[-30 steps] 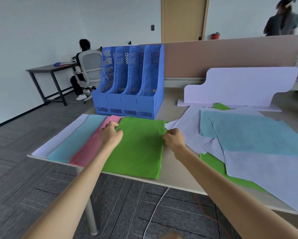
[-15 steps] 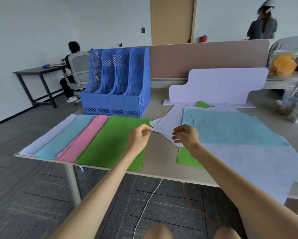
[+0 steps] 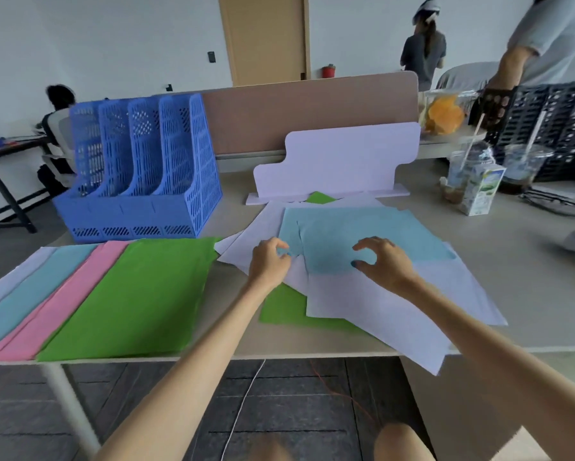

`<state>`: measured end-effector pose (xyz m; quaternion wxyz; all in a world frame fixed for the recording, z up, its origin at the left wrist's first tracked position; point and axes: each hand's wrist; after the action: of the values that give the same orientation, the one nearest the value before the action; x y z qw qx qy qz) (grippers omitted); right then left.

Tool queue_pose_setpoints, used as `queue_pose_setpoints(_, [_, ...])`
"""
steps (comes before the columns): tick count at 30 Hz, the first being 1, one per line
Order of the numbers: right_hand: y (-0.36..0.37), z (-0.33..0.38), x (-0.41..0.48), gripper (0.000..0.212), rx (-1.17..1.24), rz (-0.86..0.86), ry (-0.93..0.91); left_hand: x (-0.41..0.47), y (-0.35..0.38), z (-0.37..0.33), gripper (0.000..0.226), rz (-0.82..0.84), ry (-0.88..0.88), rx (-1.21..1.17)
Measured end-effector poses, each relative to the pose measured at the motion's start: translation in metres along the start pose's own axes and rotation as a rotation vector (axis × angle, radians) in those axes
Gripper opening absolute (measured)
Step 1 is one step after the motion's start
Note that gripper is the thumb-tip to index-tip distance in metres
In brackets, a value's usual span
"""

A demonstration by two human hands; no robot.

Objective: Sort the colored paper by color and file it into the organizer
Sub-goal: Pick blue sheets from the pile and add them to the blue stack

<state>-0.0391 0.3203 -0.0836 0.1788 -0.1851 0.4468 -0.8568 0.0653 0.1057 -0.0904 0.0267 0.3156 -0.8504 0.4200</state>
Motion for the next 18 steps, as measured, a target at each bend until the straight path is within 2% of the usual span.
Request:
queue_pose_setpoints(3, [-0.006, -0.018, 0.006, 0.053, -0.186, 0.068, -0.037, 0.024, 0.008, 0.0, 0.034, 0.012, -0.119, 0.063])
queue_pose_setpoints(6, [-0.005, -0.027, 0.009, 0.053, -0.185, 0.108, -0.046, 0.047, 0.014, 0.003, 0.039, 0.002, -0.238, 0.058])
queue_pose_setpoints(8, [-0.003, -0.029, 0.011, 0.053, -0.166, 0.136, -0.056, 0.06, 0.017, 0.001, 0.031, -0.045, -0.323, -0.066])
queue_pose_setpoints(10, [-0.002, -0.029, 0.014, 0.056, -0.173, 0.128, -0.071, 0.067, 0.018, -0.001, 0.012, -0.065, -0.386, -0.207])
queue_pose_setpoints(13, [-0.001, -0.026, 0.019, 0.06, -0.159, 0.112, -0.063, 0.073, 0.02, -0.001, 0.011, -0.055, -0.446, -0.362])
queue_pose_setpoints(18, [0.001, -0.021, 0.023, 0.081, -0.14, 0.16, -0.035, 0.07, 0.016, -0.011, 0.018, 0.037, -0.491, -0.574])
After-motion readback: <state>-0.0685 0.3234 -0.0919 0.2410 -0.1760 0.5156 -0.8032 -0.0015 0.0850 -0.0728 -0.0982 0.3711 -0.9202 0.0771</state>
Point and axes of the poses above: each hand's wrist, its own x-axis towards the middle knuckle, its own y-axis out of the palm, z = x × y, and after that the axes turned 9 degrees about y, right-handed
